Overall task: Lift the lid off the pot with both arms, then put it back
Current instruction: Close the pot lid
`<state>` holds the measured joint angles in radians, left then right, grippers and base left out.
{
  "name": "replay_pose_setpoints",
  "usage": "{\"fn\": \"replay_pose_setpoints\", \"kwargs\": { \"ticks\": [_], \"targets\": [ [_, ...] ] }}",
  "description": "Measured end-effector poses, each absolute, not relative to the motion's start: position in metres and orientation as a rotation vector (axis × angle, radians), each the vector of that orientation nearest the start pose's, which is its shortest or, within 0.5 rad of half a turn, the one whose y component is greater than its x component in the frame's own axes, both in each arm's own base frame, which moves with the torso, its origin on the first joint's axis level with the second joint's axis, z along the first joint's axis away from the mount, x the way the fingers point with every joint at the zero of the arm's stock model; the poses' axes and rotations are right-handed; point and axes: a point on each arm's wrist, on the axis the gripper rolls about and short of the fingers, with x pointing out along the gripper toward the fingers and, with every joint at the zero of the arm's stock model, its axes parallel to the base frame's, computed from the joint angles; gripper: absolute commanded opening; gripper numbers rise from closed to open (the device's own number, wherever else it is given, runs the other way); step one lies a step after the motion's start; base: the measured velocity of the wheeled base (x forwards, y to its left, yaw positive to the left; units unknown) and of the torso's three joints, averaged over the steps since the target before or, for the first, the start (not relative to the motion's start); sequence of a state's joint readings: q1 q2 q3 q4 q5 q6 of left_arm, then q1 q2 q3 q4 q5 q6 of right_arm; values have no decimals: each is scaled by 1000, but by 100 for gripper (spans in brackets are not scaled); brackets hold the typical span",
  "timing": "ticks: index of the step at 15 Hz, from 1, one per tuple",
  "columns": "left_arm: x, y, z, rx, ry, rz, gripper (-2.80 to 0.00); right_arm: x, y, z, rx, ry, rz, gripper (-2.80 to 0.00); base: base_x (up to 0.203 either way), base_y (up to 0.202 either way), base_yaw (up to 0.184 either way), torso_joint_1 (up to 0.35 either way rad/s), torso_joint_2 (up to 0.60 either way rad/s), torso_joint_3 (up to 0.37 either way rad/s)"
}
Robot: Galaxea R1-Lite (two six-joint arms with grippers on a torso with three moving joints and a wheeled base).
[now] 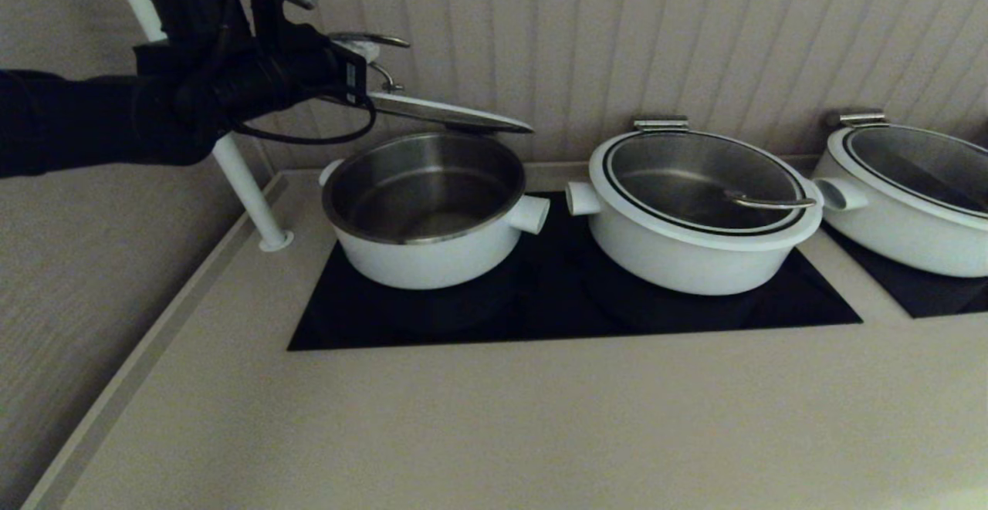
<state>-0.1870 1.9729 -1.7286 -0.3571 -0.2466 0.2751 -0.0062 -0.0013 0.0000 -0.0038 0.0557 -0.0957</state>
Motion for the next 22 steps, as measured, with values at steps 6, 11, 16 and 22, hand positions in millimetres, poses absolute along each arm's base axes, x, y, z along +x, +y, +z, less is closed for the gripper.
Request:
{"fn": "replay_pose_setpoints", "kwargs": {
  "ticks": [6, 11, 16, 22],
  "targets": [
    [388, -79, 321, 273, -168, -414, -280, -23, 1, 76, -96, -7, 49, -280, 0, 0, 0, 0, 0, 0],
    [368, -74, 317, 272, -97, -421, -280, -23, 1, 76, -96, -8, 50, -280, 0, 0, 0, 0, 0, 0],
    [352, -68, 307, 280, -36, -422, -280, -23, 1, 76, -96, -8, 50, -280, 0, 0, 0, 0, 0, 0],
    [343, -66, 290, 287, 21, -427, -280, -23, 1, 76, -96, -7, 49, -280, 0, 0, 0, 0, 0, 0]
  ]
}}
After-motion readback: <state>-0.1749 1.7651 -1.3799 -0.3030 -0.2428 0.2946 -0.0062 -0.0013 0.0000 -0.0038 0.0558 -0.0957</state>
